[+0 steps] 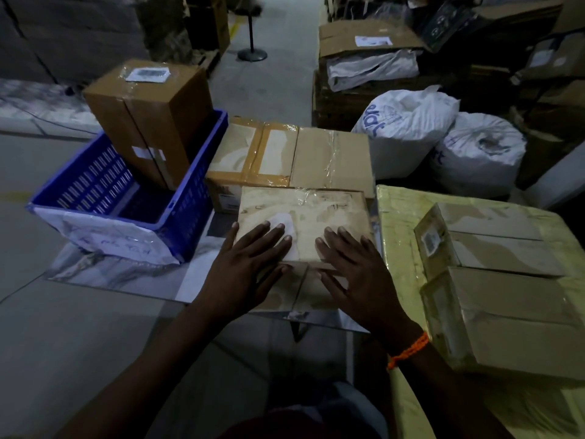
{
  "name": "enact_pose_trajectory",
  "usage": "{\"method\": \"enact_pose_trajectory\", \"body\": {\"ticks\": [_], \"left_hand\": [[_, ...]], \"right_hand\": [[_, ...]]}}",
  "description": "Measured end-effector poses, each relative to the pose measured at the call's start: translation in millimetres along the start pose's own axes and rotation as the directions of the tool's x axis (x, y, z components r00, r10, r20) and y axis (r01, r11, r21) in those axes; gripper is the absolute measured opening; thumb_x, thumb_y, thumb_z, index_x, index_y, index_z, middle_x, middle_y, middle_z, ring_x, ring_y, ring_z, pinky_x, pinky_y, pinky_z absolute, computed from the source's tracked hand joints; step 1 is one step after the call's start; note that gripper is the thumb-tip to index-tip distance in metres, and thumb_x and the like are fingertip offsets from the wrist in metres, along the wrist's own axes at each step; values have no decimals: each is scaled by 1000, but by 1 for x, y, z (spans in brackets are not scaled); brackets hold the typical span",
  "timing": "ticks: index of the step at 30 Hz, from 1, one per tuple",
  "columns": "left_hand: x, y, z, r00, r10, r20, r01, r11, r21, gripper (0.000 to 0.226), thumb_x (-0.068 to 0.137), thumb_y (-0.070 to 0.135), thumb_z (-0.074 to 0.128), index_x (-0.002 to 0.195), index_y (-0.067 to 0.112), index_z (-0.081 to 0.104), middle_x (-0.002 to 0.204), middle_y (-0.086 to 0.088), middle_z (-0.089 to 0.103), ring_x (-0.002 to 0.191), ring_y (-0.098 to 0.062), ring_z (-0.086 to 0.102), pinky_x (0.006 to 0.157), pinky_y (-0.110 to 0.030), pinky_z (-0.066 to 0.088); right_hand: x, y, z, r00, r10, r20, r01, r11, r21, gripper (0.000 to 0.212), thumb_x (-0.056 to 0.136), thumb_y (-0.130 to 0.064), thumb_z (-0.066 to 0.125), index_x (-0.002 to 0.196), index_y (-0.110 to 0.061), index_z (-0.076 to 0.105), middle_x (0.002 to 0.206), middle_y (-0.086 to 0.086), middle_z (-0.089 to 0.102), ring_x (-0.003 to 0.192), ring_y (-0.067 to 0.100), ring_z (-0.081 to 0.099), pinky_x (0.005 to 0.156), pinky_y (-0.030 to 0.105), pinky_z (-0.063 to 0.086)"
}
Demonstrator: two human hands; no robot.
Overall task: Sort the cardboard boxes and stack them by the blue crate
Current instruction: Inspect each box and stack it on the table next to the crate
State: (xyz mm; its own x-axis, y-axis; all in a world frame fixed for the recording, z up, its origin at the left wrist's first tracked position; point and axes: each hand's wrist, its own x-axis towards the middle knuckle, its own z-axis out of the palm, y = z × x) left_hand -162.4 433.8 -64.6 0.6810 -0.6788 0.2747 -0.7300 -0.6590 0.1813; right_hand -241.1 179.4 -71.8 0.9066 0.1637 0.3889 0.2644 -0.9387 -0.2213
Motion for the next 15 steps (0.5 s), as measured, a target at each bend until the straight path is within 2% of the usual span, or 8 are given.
{"method": "enact_pose_trajectory", "body": {"ticks": [4,6,8,10,11,13,14,15], "left_hand": [[3,1,2,998,5,-64,-11,996,-89,51,104,50,42,149,27,50,160,2,40,153,-21,27,120,-65,21],[-1,1,4,989,-9,-147,-14,987,-160,52,102,47,48,149,23,51,161,-3,38,154,-24,25,119,-63,26],[-13,3,9,960,-105,-259,17,947,-320,59,98,38,60,150,14,48,164,-9,32,155,-25,24,123,-47,30],[-32,4,20,891,-335,-305,128,832,-540,70,93,28,71,152,3,40,163,-14,33,151,-21,32,118,-27,37],[-43,4,28,843,-472,-256,202,721,-662,73,93,27,73,153,5,38,159,-13,40,146,-16,41,111,-24,44],[-58,7,41,763,-646,-26,366,465,-806,71,88,29,75,150,17,44,145,0,57,128,-4,58,99,-26,55],[-63,10,47,750,-659,60,446,436,-782,61,88,27,73,145,19,52,138,3,62,119,-1,62,95,-26,57],[-66,14,52,750,-656,89,497,469,-730,51,91,23,71,140,17,59,134,1,65,113,-2,63,92,-19,56]], "right_hand": [[2,-1,1,1000,28,1,-28,1000,6,56,100,-42,49,153,-23,48,162,3,42,153,22,31,120,52,28],[-4,-1,1,1000,21,-15,-21,1000,-13,62,99,-40,53,157,-22,41,166,6,33,157,25,23,123,53,26],[-19,-1,3,988,114,-102,-112,993,29,74,96,-34,65,161,-17,34,170,10,25,159,24,17,127,46,21],[-40,4,5,918,355,-178,-312,922,230,91,88,-29,80,161,-12,29,169,9,24,158,15,16,126,27,18],[-53,9,10,864,485,-136,-416,839,352,97,83,-31,85,160,-14,29,167,6,27,156,12,20,123,19,19],[-71,16,26,759,634,149,-605,603,520,109,70,-64,83,156,-24,29,160,-5,34,151,15,32,118,22,28],[-77,17,35,732,620,284,-654,523,546,118,62,-82,76,154,-26,28,156,-11,34,149,16,35,119,30,32],[-82,17,45,735,575,358,-662,495,563,122,58,-89,71,153,-26,27,153,-18,33,147,12,36,119,36,35]]}}
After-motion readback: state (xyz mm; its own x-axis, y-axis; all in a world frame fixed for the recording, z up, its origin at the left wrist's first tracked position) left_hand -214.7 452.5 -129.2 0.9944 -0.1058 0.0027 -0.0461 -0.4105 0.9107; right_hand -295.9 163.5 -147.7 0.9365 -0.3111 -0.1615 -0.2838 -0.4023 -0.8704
